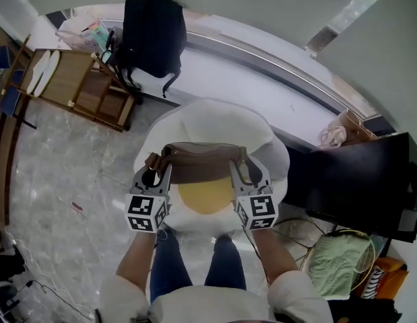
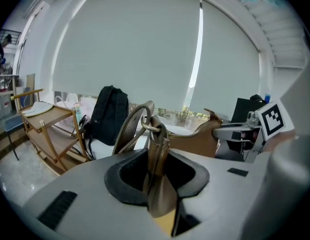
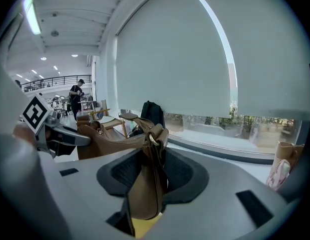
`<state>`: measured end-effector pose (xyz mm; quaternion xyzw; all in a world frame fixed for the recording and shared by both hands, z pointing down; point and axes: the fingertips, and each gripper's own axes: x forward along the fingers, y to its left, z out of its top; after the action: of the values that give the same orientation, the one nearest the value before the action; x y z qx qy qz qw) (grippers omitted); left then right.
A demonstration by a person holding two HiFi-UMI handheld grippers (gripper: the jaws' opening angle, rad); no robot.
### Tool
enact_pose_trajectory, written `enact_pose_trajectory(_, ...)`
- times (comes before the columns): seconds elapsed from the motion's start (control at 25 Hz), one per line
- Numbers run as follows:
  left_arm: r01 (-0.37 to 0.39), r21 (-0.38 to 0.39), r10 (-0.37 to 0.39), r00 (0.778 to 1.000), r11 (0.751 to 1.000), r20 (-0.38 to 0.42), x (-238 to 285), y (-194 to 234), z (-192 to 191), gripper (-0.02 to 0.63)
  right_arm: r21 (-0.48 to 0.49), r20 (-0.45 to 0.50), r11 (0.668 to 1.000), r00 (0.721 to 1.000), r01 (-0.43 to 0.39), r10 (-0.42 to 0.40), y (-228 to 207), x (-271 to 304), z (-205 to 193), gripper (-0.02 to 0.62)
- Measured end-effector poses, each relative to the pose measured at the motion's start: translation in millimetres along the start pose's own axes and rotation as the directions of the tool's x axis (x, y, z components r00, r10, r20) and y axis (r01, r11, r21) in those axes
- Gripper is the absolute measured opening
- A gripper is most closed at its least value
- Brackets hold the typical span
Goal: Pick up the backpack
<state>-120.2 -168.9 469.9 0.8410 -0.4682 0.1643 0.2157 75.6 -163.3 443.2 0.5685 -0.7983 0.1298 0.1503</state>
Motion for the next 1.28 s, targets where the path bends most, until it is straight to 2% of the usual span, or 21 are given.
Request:
enact_pose_trajectory(0.48, 0.039, 0.032, -0.042, 0.996, 0.999, 0.072, -64, -43, 72, 0.114, -0.012, 0.07, 0.999, 0.997, 0.045, -0.044, 5, -72, 83, 0.158)
enact_pose_trajectory(1.28, 0.046, 0.071, -0.057, 0.986, 0.996, 0.158, -149, -75, 130, 0.114, -0.024, 0.18, 0.998, 0.983, 0.05, -0.045, 37, -153, 153, 0.158)
